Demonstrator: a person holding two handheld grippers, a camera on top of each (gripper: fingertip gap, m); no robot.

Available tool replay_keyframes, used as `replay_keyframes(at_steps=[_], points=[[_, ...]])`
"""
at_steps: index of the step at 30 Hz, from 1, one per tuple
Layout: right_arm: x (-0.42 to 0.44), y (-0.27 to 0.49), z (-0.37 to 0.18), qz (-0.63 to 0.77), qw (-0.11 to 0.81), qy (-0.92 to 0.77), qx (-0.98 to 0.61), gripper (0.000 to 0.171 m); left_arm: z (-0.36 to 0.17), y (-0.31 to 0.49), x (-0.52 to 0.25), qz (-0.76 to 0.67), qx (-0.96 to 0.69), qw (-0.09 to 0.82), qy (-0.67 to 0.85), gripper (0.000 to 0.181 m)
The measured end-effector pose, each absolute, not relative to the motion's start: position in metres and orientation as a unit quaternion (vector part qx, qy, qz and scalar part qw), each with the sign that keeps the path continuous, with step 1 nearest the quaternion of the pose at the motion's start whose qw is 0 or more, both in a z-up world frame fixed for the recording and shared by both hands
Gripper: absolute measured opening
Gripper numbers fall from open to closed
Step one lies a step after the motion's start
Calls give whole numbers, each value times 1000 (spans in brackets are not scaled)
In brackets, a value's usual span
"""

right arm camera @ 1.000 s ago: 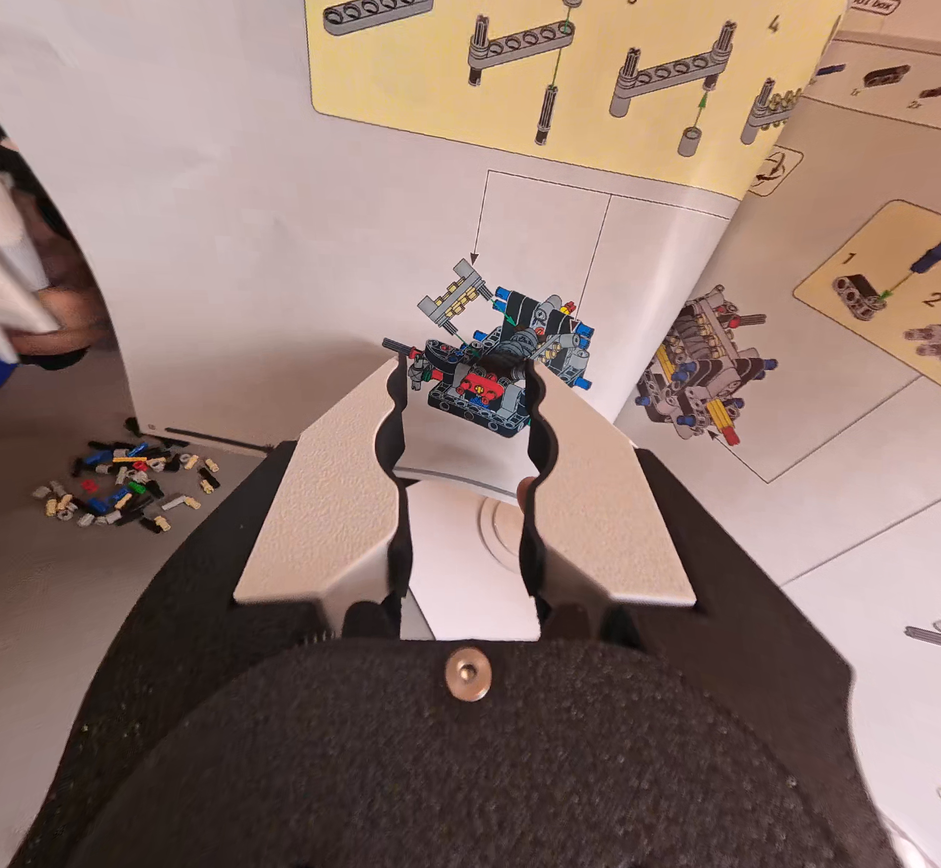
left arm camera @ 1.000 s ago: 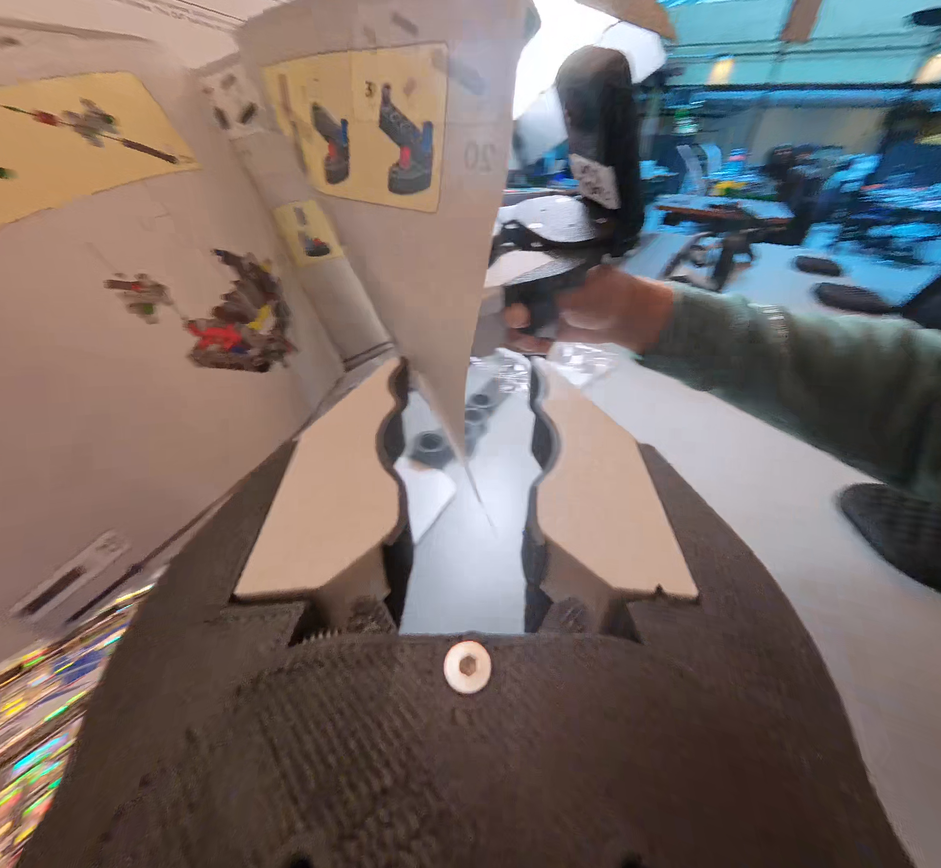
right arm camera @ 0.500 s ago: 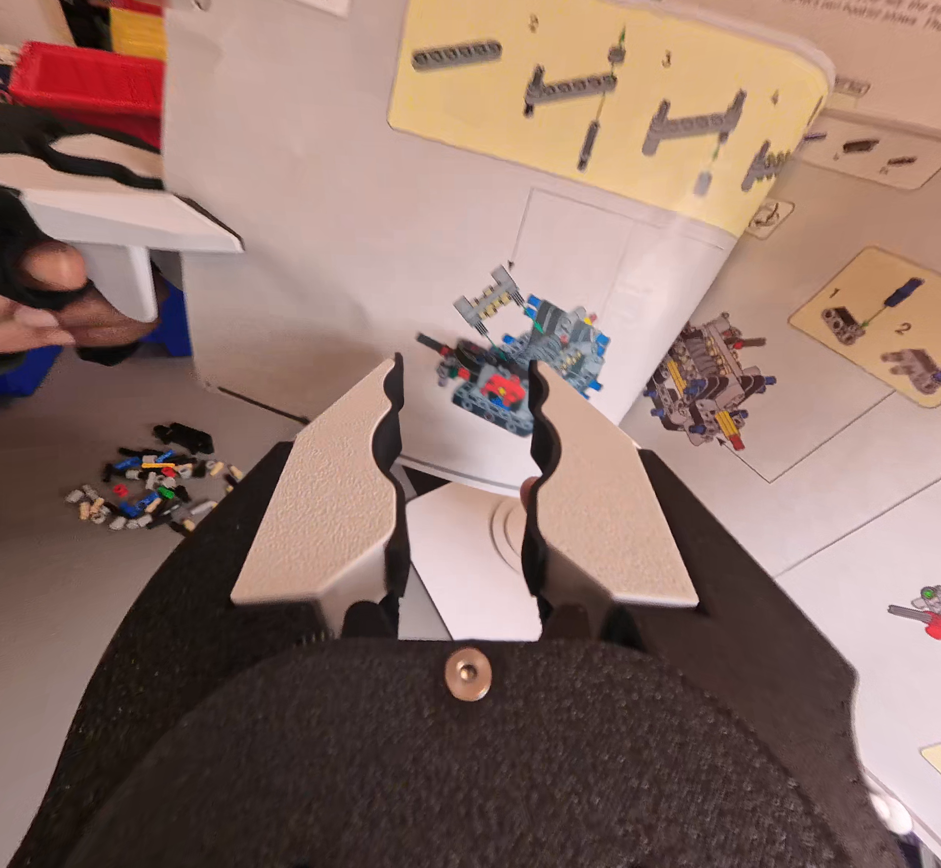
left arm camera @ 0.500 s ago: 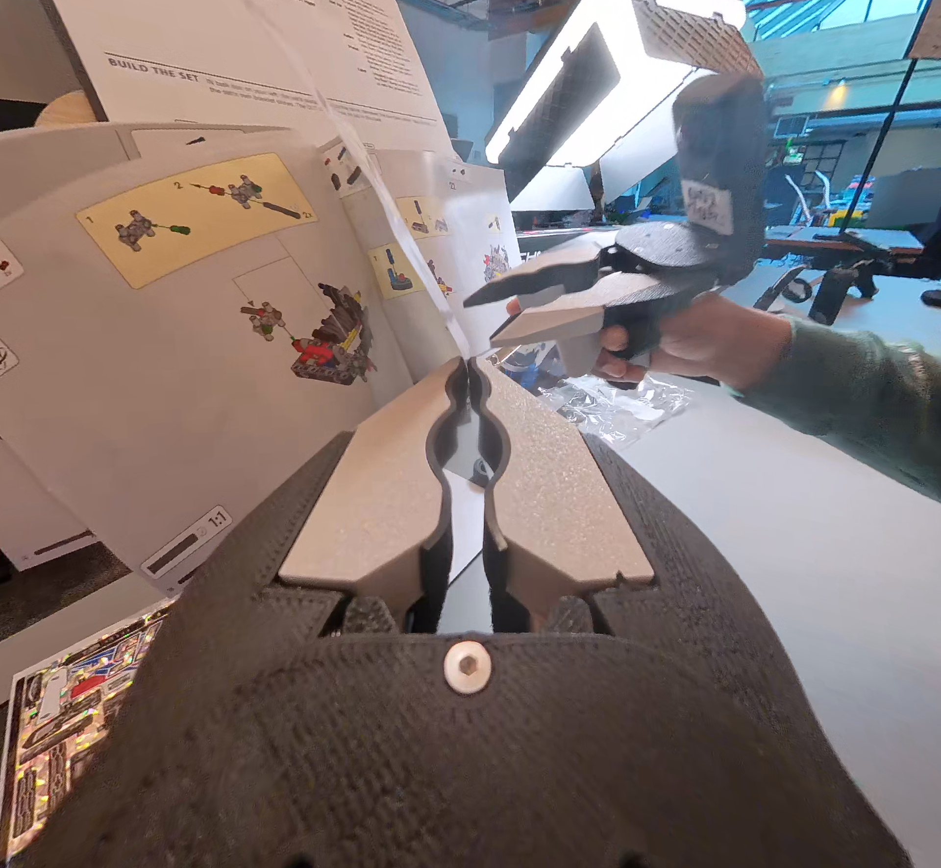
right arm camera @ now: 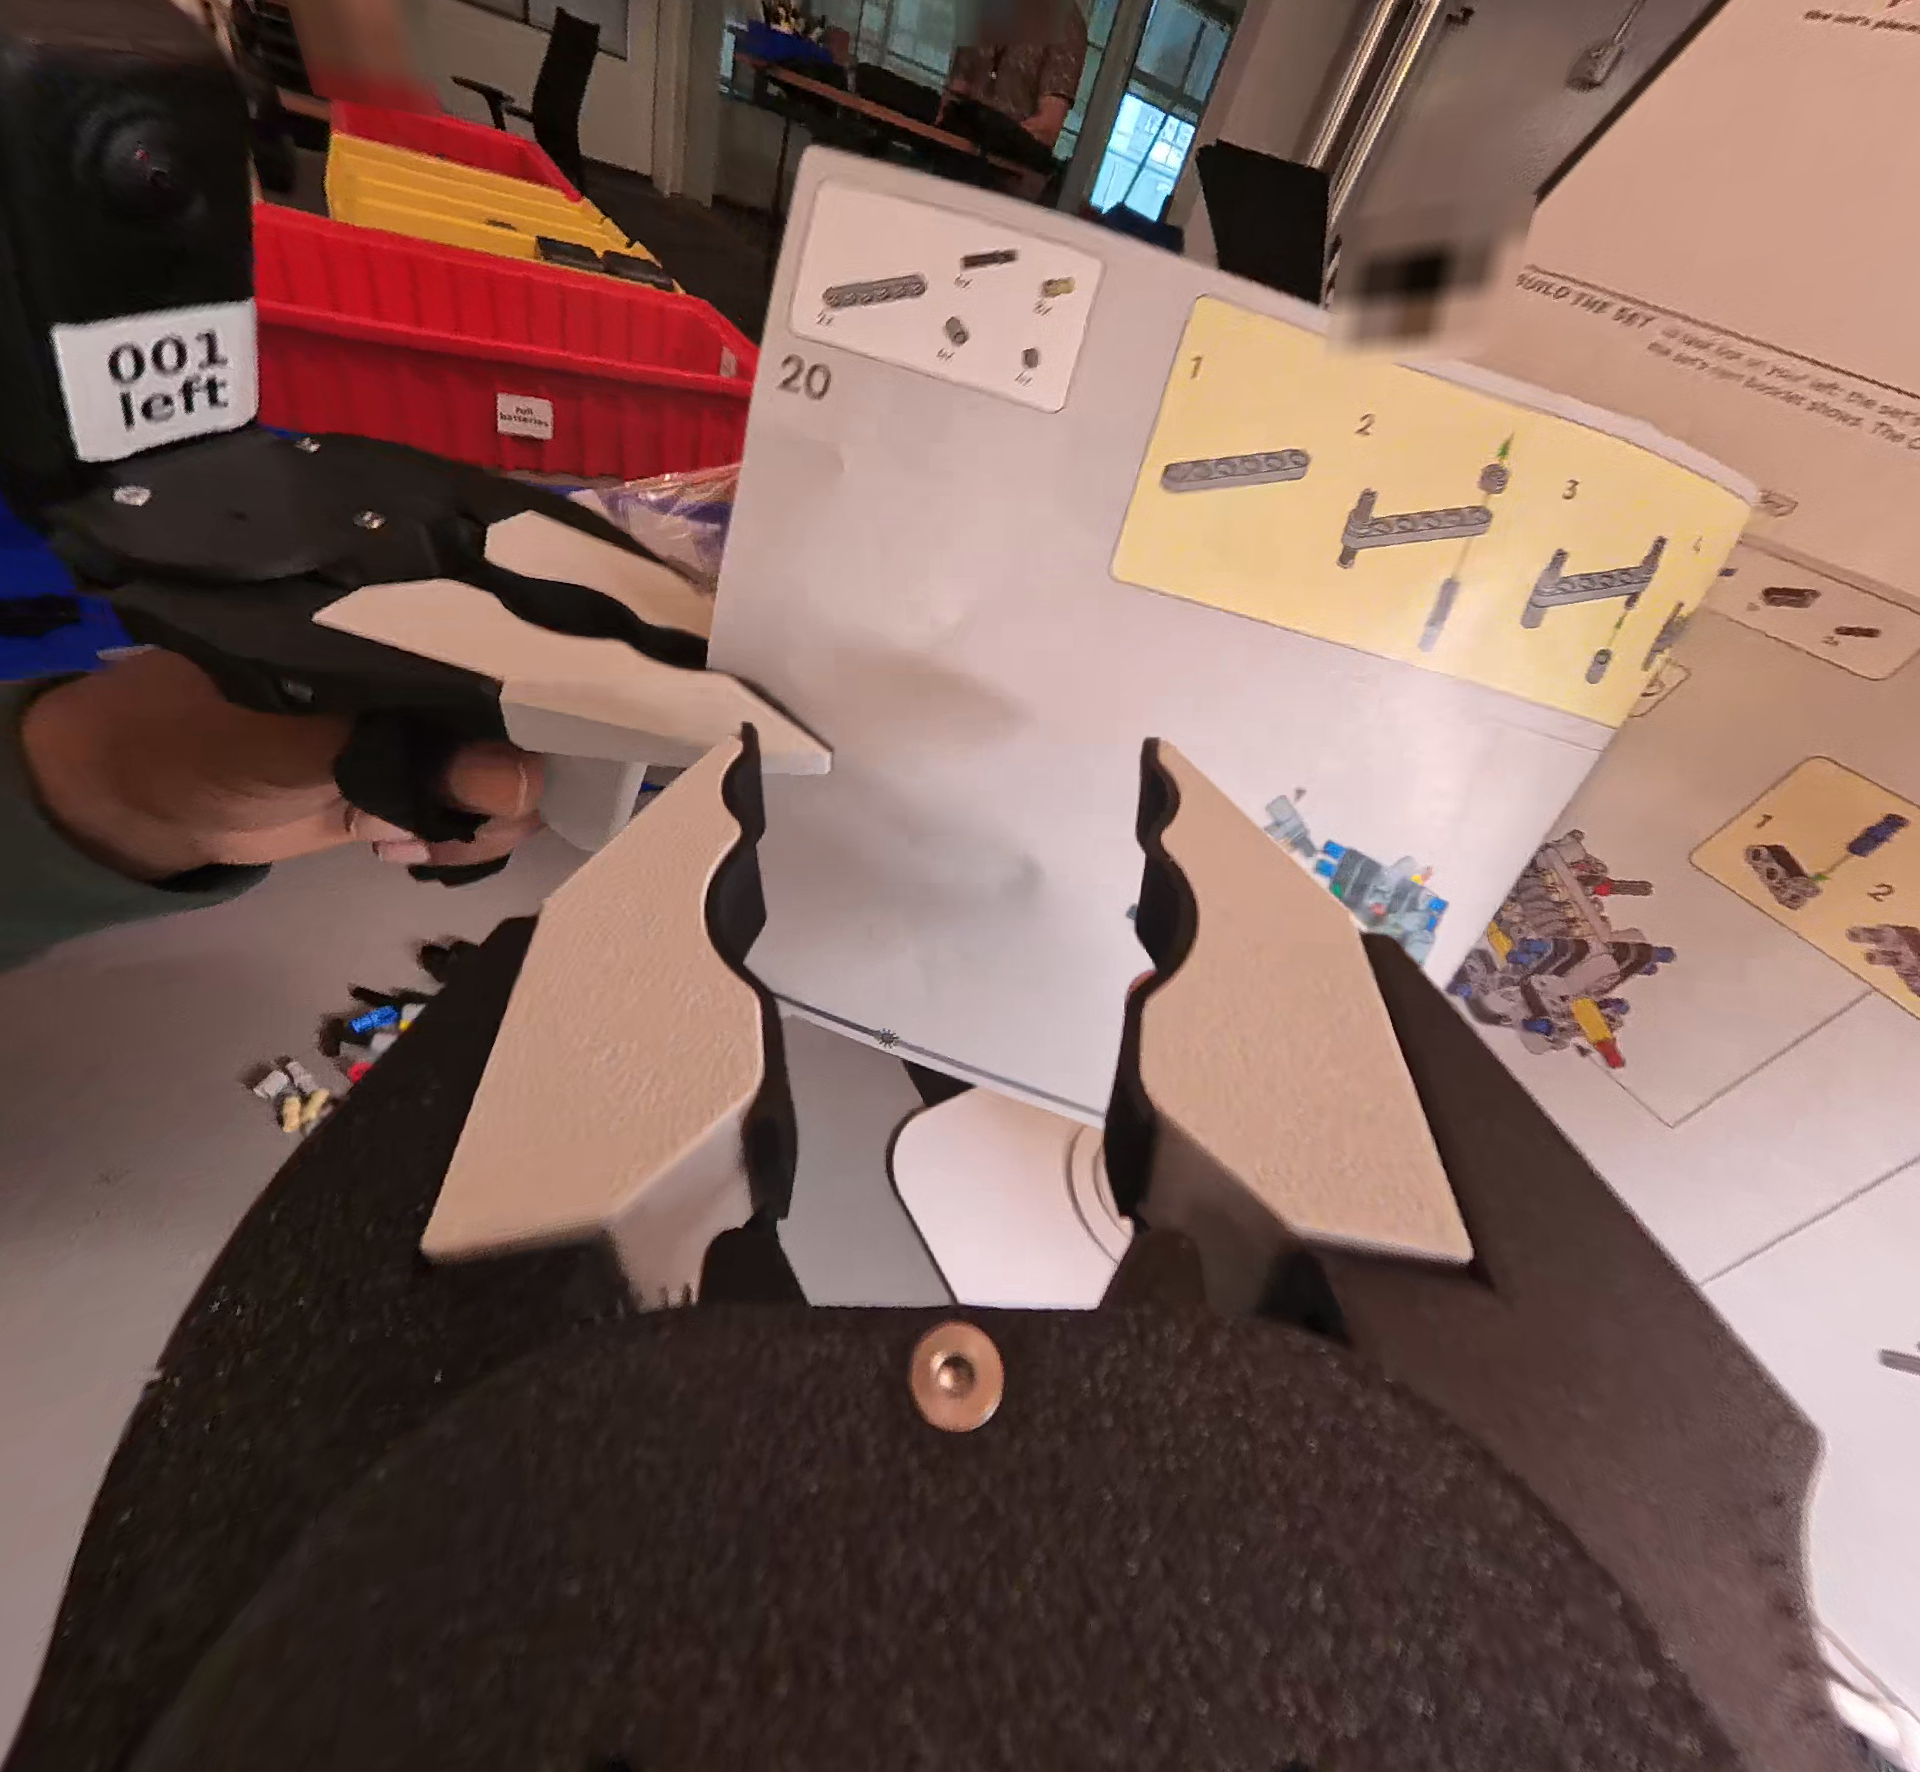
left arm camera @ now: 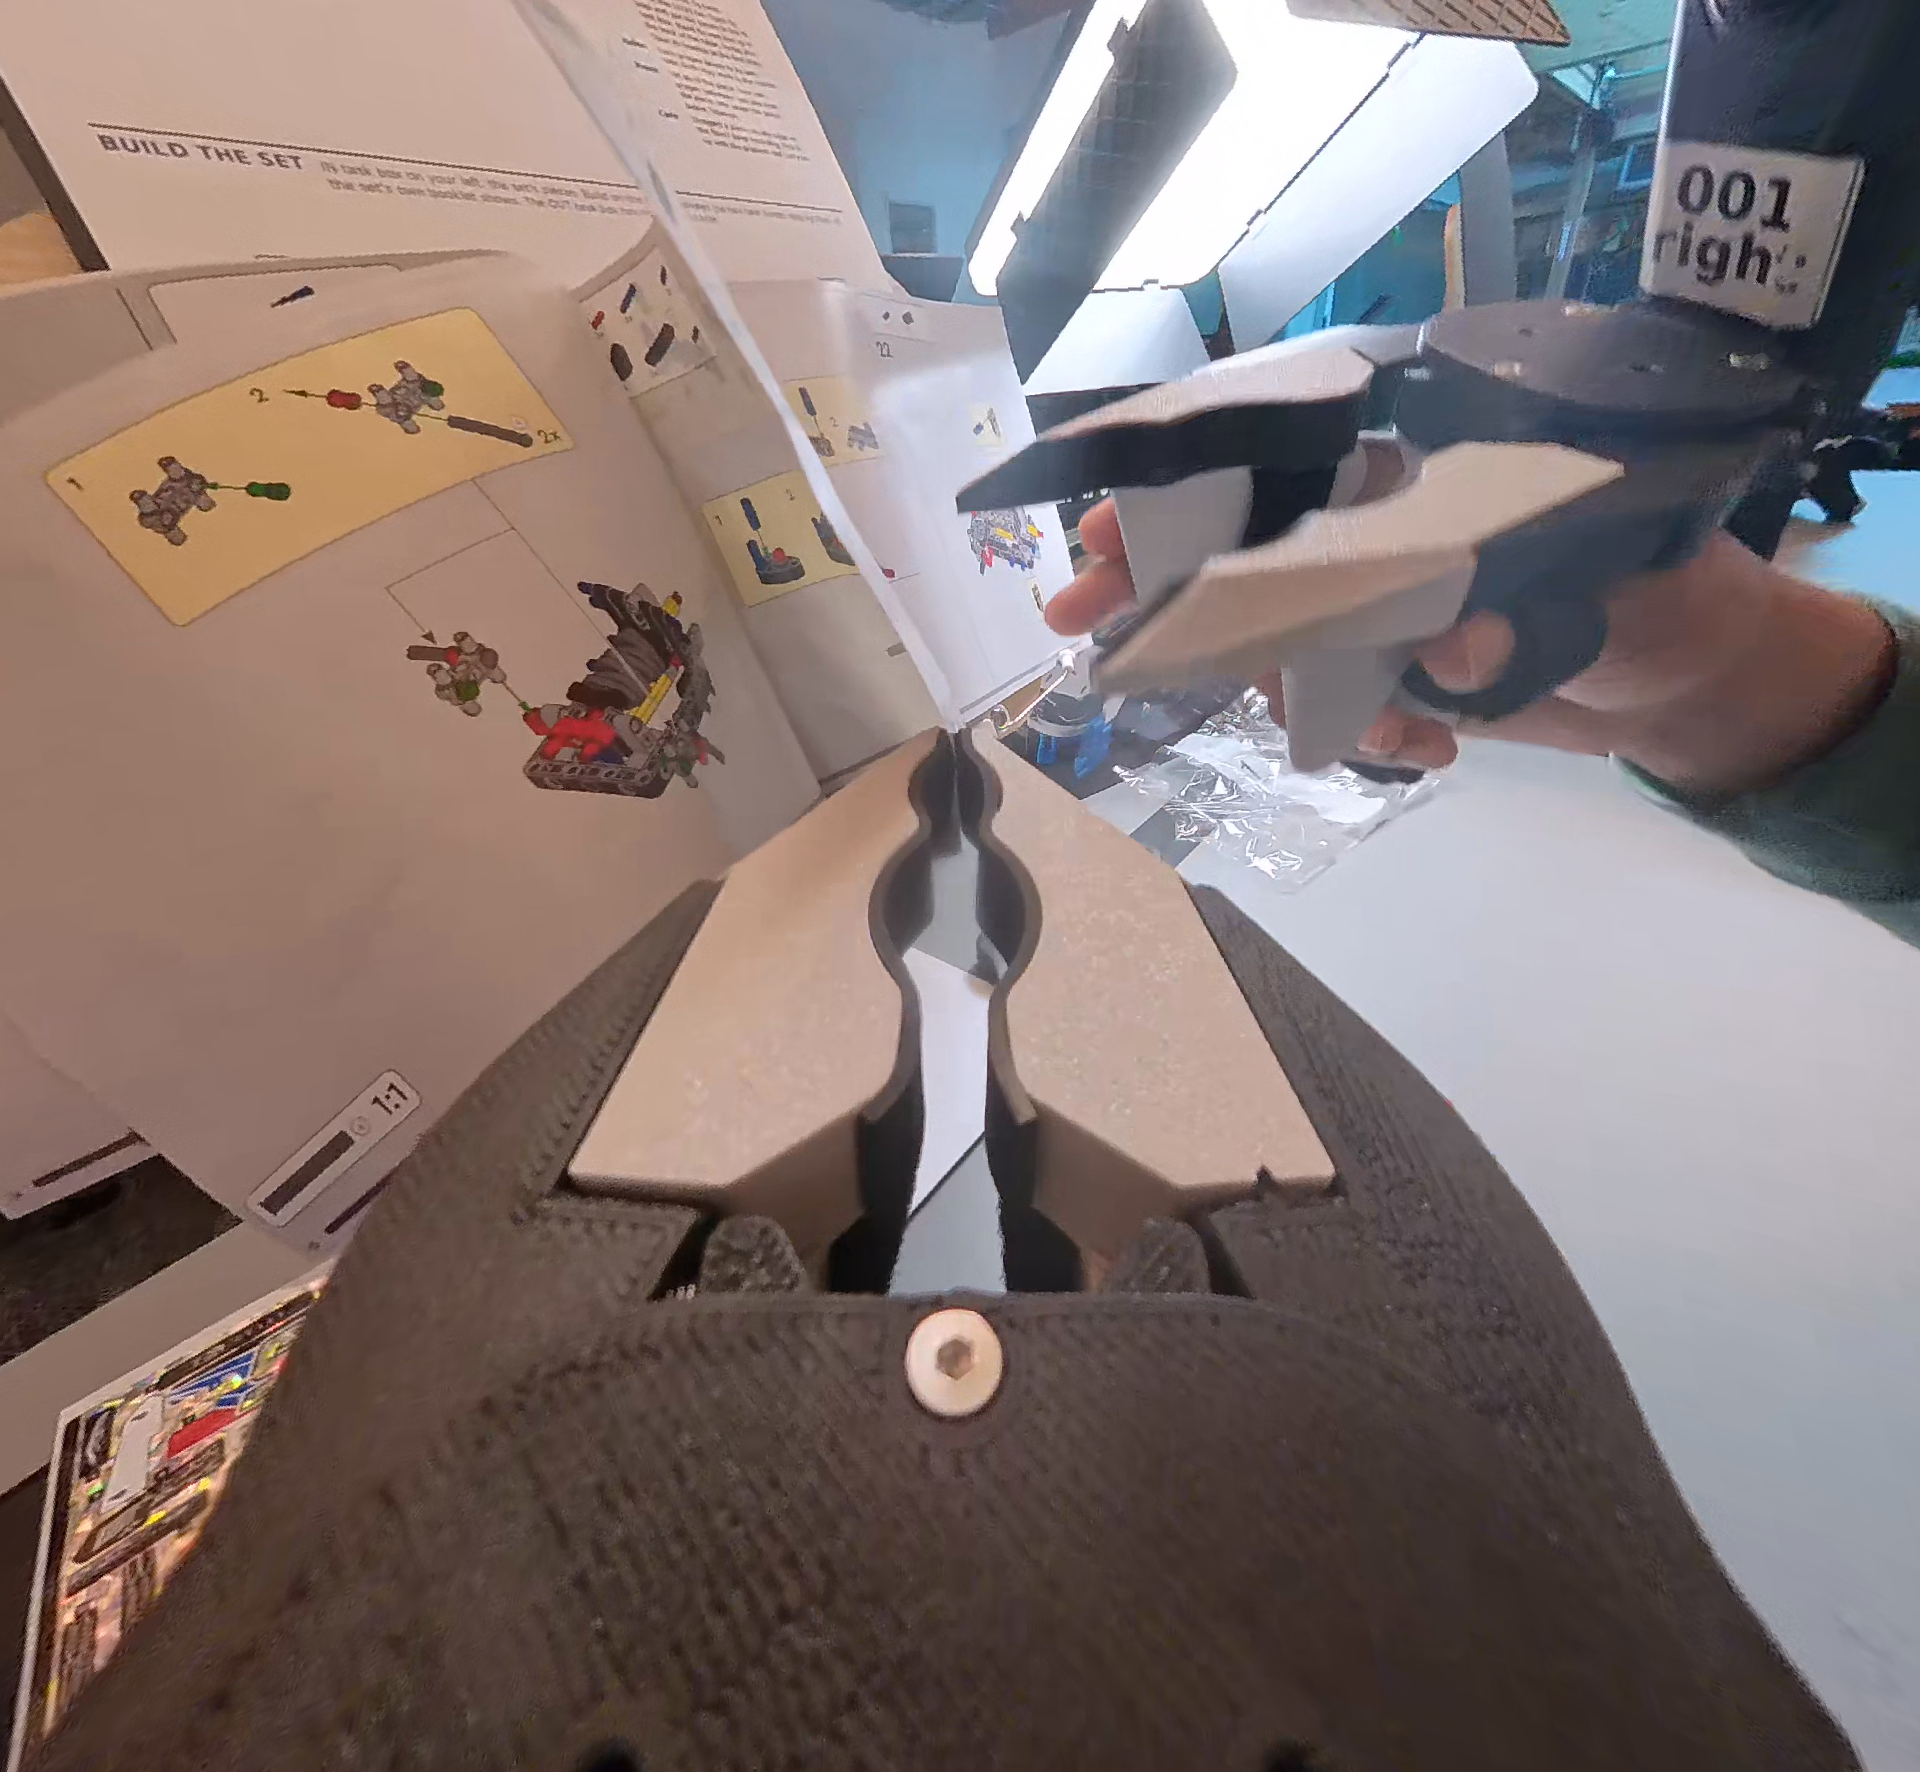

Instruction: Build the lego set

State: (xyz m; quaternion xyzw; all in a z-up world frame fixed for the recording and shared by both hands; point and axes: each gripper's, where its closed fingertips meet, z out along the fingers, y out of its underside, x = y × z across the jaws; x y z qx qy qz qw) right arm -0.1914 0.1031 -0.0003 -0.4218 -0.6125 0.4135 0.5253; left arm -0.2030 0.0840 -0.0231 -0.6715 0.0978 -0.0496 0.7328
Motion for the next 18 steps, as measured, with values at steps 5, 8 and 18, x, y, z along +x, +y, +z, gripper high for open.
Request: replay_keyframes(at_steps=[5, 8, 18], points=[[-185, 76, -7, 458, 518, -586, -423, 72, -27, 87, -192, -22, -671, 733, 110, 0], [-176, 76, 7, 470, 545, -541, -435, 62, -34, 93, -172, 1, -672, 728, 138, 0], [-158, 98, 6, 285, 639, -569, -432, 0, -31, 111, -128, 36, -665, 722, 187, 0]])
